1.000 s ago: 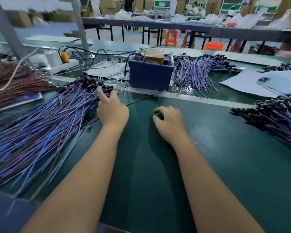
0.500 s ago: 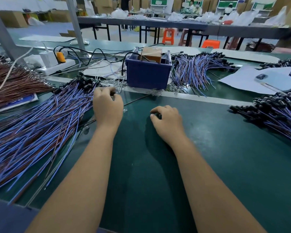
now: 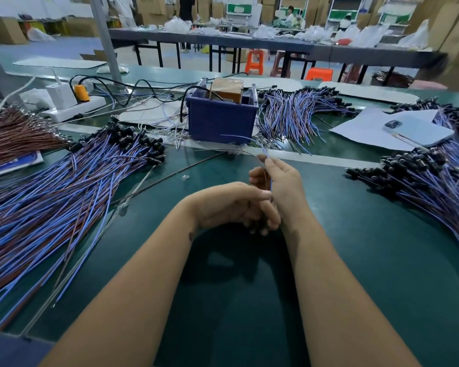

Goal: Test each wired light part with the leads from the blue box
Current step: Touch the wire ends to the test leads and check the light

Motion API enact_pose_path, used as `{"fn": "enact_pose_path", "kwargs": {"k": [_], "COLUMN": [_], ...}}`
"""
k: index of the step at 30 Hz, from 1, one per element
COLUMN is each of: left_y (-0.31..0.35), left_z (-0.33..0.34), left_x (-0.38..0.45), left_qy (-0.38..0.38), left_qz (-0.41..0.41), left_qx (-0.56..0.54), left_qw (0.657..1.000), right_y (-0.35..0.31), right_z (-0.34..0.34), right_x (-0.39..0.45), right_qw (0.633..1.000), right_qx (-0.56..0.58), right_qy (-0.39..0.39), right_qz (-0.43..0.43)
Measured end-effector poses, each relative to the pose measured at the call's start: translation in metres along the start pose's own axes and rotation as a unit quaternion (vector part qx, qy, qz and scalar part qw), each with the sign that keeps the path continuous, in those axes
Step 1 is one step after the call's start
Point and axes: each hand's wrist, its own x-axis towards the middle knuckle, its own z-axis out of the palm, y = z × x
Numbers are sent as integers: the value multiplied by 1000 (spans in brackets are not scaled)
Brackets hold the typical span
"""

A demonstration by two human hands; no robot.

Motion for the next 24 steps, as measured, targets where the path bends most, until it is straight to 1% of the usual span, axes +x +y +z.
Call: {"fn": "enact_pose_path", "kwargs": {"k": [2,3,4,5,6,7,8,9,12,16,18,20,22,24], "left_y": [-1,-2,-2,-2,-4,-5,-6,-8,-15,-18,-19,-19,-20,-21], "left_z": [-8,-10,-11,-11,-12,-13,-15,-17,-23,-27,-29,-32,-32,-31], "left_x": [-7,-8,-9,-7,-4,-1,1,3,6,7,7,7,7,8], "left_qy": [-10,11,58,128,212,290,350,389,436,508,532,548,545,529], "left_qz": [0,1,6,16,33,54,76,95,143,167,173,171,162,152], "left_qx": [-52,-73,-78,-70,-56,-48,-49,-52,-42,-18,-25,-24,-22,-13], "left_qw": [999,997,995,989,975,954,932,915,888,845,829,819,822,835], "right_y": [0,0,-1,-2,-4,-4,-4,-2,6,16,17,18,17,18], "right_z": [-3,-3,-4,-5,-6,-6,-5,-4,5,15,16,15,14,12], "right_x": [0,0,0,1,0,0,0,-1,-6,-10,-11,-10,-8,-6], "right_qw": [1000,999,998,995,993,993,994,995,991,962,953,952,954,957], "right_qx": [10,33,64,93,111,110,92,58,-99,-251,-282,-288,-282,-271], "right_qy": [2,-3,-9,-19,-31,-46,-61,-75,-92,-92,-94,-81,-54,-38], "right_qz": [-4,-1,4,8,11,13,14,12,-17,-52,-55,-68,-90,-97]}}
